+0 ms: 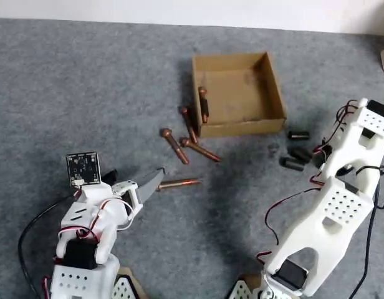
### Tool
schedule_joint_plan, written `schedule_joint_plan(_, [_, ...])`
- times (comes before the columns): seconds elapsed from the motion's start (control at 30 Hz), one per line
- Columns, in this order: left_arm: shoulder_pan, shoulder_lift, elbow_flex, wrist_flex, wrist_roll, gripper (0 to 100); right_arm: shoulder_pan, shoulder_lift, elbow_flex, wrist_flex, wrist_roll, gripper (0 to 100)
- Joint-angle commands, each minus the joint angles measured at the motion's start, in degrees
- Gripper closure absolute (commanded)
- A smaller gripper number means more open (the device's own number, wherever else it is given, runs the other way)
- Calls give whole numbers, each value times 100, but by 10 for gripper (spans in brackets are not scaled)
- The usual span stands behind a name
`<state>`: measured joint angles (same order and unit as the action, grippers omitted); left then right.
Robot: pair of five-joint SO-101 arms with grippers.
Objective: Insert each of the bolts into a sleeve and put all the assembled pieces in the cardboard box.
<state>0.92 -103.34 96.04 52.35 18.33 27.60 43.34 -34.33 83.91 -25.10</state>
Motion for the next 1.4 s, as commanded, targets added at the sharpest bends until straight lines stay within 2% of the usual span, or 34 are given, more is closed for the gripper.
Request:
schedule_joint_plan(0.0, [-22, -13, 110, 26, 44, 600, -145, -84, -268, 119, -35, 820])
schedule_joint_plan(0.37, [-22, -48, 110, 18, 53, 600, -66, 154, -277, 145, -9, 827])
schedule_joint_plan(0.43, [-22, -48, 110, 26, 53, 600, -40, 391, -312, 145, 0, 903])
schedule_joint_plan(0.47, [-22, -48, 110, 26, 53, 599, -4, 514, -321, 110, 0, 985])
schedule_joint_plan(0.63, [-22, -40, 110, 26, 53, 599, 57, 778, -295, 215, 9, 991])
schedule_joint_plan(0.7, [-22, -40, 110, 26, 70, 599, 4, 778, -321, 681, 185, 995])
schedule_joint_plan(0.83, [-22, -40, 110, 26, 79, 599, -462, 620, -453, 1745, 721, 995])
schedule_joint_plan(1.07, [189, -22, 110, 35, 53, 599, -1068, -453, 611, 1710, 800, 995])
schedule_joint_plan(1.3, [163, -48, 110, 26, 88, 599, -2334, -2176, 1982, 1701, 774, 995])
schedule_joint_plan(1.37, [145, -40, 110, 105, 457, 600, -2668, -2677, 2440, 1692, 774, 995])
